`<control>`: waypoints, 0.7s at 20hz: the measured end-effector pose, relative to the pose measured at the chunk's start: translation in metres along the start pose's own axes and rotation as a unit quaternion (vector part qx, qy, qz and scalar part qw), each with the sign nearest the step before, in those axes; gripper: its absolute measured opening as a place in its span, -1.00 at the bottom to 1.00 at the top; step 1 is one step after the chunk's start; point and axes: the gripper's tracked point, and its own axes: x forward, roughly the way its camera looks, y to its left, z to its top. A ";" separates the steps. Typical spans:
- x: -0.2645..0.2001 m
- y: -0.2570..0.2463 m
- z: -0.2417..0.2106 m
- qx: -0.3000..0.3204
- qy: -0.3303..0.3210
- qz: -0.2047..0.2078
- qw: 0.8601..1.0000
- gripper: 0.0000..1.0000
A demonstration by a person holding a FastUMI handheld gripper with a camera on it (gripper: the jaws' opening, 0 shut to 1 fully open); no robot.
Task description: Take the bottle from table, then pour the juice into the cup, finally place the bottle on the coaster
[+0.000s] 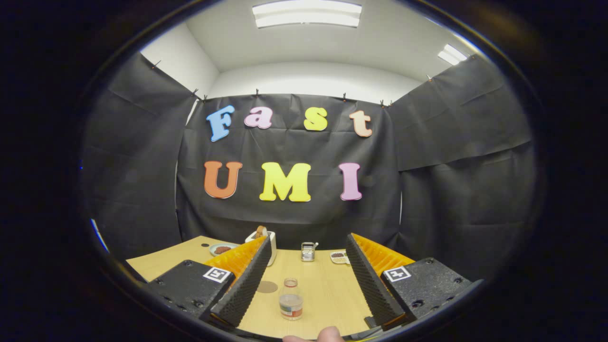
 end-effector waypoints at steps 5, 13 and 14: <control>0.000 0.002 0.001 0.002 -0.001 0.001 1.000 1.00; 0.004 0.006 -0.005 0.004 0.003 0.006 1.000 1.00; 0.004 0.007 -0.007 0.003 0.004 0.007 1.000 1.00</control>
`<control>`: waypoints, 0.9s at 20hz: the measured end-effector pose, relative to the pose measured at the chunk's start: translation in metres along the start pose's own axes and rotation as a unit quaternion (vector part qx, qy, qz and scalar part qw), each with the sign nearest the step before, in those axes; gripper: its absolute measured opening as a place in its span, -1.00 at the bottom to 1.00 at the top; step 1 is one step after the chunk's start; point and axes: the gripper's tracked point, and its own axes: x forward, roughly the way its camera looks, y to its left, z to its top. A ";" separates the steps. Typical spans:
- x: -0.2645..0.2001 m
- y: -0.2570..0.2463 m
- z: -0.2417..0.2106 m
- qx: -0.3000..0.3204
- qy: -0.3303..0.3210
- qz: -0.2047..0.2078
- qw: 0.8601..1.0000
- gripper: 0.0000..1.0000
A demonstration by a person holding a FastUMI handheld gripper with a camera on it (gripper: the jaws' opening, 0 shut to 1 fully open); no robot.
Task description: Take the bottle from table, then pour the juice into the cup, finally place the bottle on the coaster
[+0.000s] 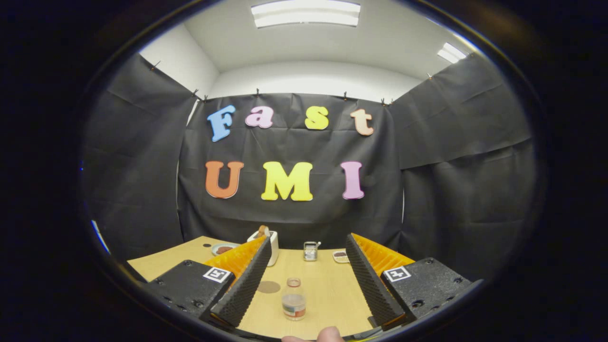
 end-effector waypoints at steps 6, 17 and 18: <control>0.004 0.004 -0.017 0.004 0.001 0.004 1.000 1.00; 0.022 0.026 -0.140 -0.011 0.042 0.025 0.999 1.00; 0.024 0.028 -0.151 -0.012 0.046 0.028 0.998 1.00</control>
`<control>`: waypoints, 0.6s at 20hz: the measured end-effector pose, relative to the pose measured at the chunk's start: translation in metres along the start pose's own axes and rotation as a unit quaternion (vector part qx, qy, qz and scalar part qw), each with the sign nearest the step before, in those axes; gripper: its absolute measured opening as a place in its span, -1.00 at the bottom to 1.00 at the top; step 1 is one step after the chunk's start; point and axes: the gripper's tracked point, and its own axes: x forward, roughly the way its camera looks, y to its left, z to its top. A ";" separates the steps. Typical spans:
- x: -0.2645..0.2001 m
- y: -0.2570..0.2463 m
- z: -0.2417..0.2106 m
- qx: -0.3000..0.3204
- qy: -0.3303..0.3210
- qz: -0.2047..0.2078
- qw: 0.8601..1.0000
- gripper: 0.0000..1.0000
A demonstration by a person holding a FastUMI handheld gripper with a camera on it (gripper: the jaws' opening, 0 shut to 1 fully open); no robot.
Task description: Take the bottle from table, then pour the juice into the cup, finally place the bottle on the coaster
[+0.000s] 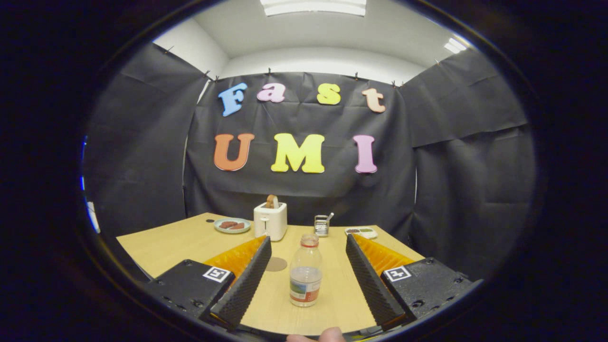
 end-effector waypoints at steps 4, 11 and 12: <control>0.013 0.002 -0.040 0.000 0.018 0.002 1.000 1.00; 0.047 0.000 -0.100 0.022 0.077 0.004 0.997 1.00; 0.053 -0.003 -0.108 0.025 0.086 0.000 0.996 1.00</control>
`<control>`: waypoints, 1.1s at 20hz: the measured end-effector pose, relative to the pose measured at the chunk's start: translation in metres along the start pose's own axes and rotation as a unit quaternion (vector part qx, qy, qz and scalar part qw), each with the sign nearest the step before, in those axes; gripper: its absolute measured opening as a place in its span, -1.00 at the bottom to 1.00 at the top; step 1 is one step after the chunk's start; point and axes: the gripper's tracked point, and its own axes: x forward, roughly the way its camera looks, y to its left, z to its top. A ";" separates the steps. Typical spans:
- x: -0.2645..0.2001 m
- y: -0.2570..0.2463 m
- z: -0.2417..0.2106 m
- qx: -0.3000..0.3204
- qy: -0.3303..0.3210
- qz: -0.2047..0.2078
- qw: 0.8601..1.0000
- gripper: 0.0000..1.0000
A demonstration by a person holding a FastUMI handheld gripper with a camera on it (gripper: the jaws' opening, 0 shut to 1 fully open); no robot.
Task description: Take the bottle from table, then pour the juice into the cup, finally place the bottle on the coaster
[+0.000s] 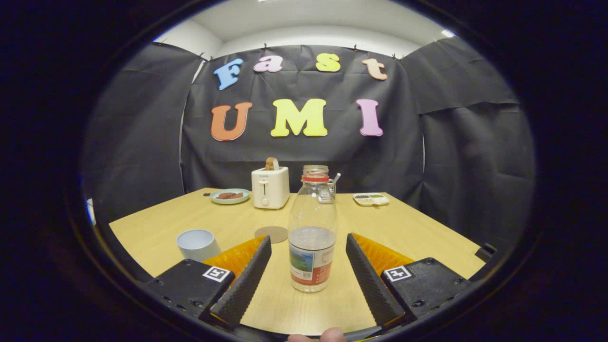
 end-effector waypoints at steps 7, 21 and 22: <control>0.042 0.001 -0.031 0.015 0.059 0.005 0.998 1.00; 0.072 0.009 -0.038 0.069 0.109 0.009 0.992 0.66; 0.070 0.011 -0.034 0.062 0.108 0.010 0.992 0.64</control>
